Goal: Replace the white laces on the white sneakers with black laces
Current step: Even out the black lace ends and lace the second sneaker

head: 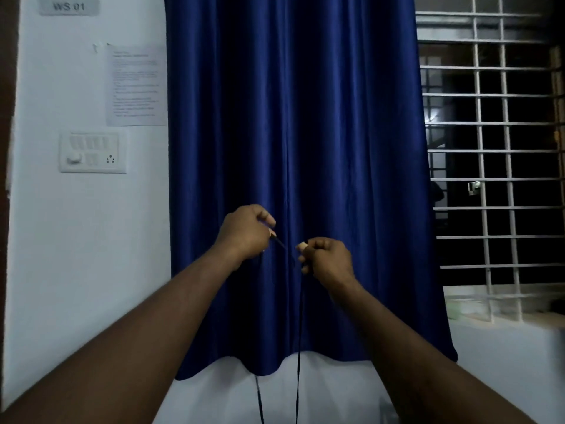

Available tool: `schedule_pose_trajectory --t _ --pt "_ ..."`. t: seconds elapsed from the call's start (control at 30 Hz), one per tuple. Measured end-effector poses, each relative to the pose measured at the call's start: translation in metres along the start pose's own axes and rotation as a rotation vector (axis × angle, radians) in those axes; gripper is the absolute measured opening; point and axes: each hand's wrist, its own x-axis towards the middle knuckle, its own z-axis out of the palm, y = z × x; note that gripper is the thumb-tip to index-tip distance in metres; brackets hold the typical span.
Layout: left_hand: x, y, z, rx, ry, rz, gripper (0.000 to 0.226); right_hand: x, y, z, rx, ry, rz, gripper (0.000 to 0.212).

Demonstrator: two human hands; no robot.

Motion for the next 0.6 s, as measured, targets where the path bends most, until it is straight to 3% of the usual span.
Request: schedule_pose_trajectory --t 0.07,0.17,0.3,0.4,0.5,0.6 --pt "0.001 -0.003 0.003 -0.219 0.009 -0.054 0.019 0.005 -0.005 -0.001 0.046 0.074 -0.007 0.019" --pt "0.000 -0.014 0.008 -0.329 0.028 -0.080 0.015 0.007 -0.006 0.001 0.021 0.045 0.013 0.019" --pt "0.000 -0.026 0.011 -0.324 0.053 -0.071 0.006 0.008 -0.010 0.004 -0.028 0.002 0.030 0.020" --pt "0.002 -0.027 0.012 -0.251 0.052 -0.045 0.017 0.011 -0.014 0.004 0.031 0.062 0.017 0.021" --pt "0.002 -0.026 0.015 -0.185 0.057 -0.024 0.025 0.014 -0.015 0.006 0.018 0.000 0.050 0.020" --pt "0.004 -0.024 0.016 -0.256 0.110 -0.034 0.023 0.017 -0.020 0.008 0.027 -0.005 0.027 0.019"
